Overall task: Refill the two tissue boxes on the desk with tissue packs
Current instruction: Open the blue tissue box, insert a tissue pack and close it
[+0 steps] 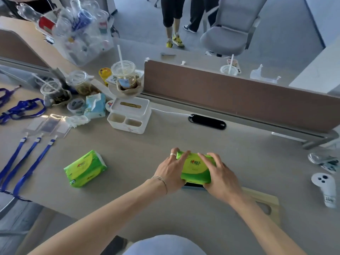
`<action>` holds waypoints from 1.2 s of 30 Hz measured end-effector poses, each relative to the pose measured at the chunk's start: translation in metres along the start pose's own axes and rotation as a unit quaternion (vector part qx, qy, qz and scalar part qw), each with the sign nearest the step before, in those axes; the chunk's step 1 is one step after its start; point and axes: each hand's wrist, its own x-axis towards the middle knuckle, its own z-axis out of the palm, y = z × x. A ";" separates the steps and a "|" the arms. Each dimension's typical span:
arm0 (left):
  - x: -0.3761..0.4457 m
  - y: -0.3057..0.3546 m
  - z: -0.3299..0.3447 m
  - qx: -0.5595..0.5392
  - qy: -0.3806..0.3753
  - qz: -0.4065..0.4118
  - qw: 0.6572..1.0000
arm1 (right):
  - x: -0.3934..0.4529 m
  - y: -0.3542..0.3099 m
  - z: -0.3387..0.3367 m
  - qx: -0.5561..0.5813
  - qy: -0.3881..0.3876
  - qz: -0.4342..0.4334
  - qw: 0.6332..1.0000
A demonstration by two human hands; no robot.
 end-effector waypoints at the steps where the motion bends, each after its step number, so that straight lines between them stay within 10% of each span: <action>1: 0.002 0.006 0.005 0.000 -0.006 -0.002 1.000 | -0.003 0.008 0.000 -0.001 -0.005 0.001 1.000; 27: 0.028 -0.005 0.072 0.238 -0.132 0.017 0.962 | 0.021 0.050 0.060 -0.056 -0.157 -0.027 0.986; 36: 0.029 -0.004 0.076 0.281 -0.115 -0.017 0.953 | 0.029 0.043 0.080 -0.082 -0.104 -0.012 0.991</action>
